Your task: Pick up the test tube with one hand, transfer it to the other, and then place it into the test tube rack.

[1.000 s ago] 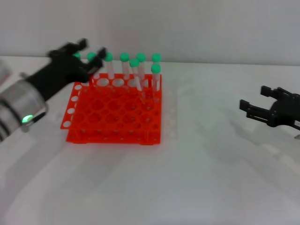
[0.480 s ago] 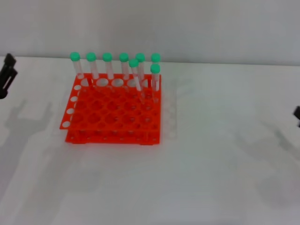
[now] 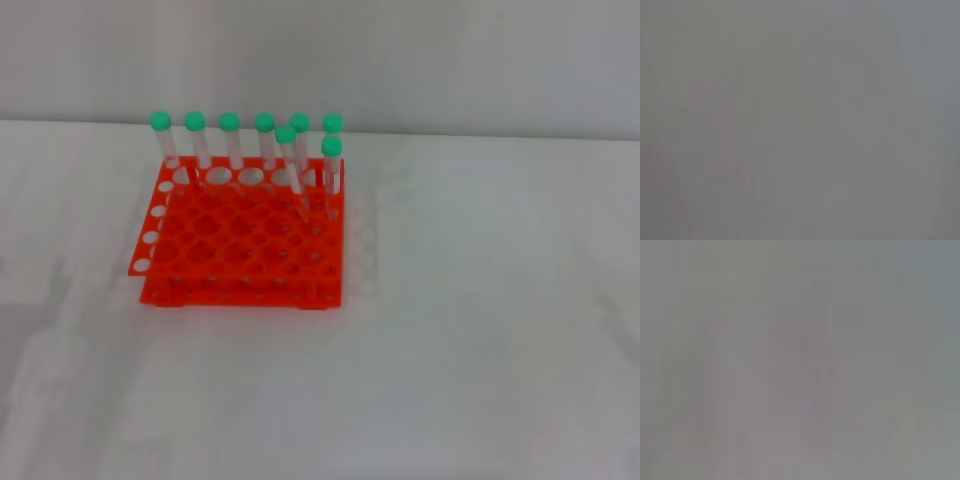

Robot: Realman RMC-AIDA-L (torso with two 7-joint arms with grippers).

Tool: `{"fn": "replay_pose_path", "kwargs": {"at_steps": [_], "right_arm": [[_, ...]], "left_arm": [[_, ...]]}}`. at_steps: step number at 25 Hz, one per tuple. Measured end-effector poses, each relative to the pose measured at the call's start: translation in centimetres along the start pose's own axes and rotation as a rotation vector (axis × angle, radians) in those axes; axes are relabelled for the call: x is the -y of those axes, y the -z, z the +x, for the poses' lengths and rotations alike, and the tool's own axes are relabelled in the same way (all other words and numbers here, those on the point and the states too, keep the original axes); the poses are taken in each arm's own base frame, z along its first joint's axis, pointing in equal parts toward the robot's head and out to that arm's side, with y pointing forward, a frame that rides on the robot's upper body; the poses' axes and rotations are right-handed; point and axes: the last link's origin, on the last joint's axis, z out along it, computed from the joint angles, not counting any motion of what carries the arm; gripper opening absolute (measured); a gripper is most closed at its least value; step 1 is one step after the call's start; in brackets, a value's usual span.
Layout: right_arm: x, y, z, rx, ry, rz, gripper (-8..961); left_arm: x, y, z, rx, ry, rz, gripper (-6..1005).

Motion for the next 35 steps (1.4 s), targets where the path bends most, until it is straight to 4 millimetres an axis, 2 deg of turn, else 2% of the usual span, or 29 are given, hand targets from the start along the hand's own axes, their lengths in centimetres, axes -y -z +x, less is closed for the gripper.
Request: {"fn": "replay_pose_path", "kwargs": {"at_steps": [5,10,22,35], "right_arm": [[1.5,0.6,-0.3,0.014,0.02,0.089,854],[1.4,0.6,-0.6,0.029,0.037,0.08,854],[0.0,1.8,0.0,0.053,-0.012,0.072,855],[-0.2,1.8,0.2,0.055,-0.01,0.087,855]], "left_arm": [[-0.6,1.6,-1.1,0.039,-0.013,0.046,786],[-0.9,2.5,-1.2,0.039,-0.004,0.05,786],[-0.5,1.8,0.2,-0.041,-0.058,0.029,786],[-0.2,1.4,0.8,-0.075,-0.115,0.042,786]]}}
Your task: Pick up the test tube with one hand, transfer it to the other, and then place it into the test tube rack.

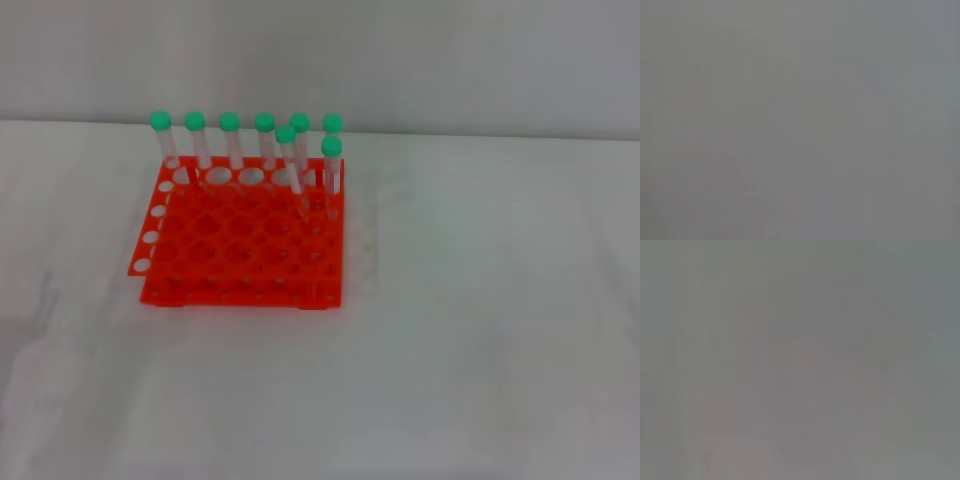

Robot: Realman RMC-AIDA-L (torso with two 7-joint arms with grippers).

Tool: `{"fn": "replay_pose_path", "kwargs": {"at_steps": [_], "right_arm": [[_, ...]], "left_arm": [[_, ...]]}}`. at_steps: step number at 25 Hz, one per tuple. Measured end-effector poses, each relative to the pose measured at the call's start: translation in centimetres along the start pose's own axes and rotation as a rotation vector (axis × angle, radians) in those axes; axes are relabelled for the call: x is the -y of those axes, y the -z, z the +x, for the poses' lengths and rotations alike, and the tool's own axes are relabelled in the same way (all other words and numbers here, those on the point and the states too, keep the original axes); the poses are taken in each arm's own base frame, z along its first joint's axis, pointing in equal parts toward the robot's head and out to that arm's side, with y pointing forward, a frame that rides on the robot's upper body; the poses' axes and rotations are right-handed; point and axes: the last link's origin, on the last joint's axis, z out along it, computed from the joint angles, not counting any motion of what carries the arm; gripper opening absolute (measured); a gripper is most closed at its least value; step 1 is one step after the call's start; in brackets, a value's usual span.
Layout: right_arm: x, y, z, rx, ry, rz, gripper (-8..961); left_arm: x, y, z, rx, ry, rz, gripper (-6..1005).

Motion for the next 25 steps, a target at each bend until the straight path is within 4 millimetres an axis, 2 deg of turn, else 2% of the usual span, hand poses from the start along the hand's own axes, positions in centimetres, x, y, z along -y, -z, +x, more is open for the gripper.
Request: {"fn": "replay_pose_path", "kwargs": {"at_steps": [25], "right_arm": [[0.6,-0.3,-0.5,0.028,0.014,0.034,855]], "left_arm": [[-0.1,-2.3,0.1,-0.02,-0.002,0.004,786]]}}
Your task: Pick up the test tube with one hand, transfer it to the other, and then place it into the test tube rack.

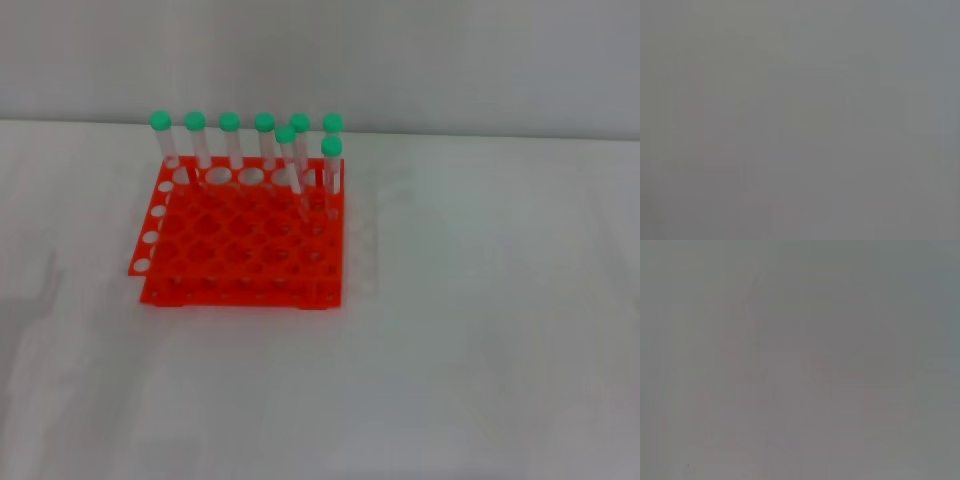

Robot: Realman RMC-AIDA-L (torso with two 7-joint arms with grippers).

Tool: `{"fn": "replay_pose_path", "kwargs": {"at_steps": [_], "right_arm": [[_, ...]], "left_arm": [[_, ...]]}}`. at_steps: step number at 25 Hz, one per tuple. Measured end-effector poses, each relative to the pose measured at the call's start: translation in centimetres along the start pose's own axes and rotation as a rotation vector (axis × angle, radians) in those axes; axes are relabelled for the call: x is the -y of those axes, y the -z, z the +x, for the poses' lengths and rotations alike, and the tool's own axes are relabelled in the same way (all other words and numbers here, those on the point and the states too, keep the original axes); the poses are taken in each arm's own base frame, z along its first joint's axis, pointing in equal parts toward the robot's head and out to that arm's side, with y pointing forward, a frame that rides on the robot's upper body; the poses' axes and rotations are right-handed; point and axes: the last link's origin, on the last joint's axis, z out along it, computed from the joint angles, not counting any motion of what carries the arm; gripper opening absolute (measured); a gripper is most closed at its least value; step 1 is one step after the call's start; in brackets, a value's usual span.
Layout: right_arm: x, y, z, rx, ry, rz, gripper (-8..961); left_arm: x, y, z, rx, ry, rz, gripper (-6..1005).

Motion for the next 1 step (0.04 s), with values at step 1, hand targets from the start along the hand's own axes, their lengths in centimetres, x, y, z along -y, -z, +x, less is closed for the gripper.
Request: {"fn": "replay_pose_path", "kwargs": {"at_steps": [1], "right_arm": [[0.0,0.0,0.0,0.0,0.001,0.0,855]], "left_arm": [[-0.03,-0.06,-0.05,0.003,0.001,0.0,786]]}}
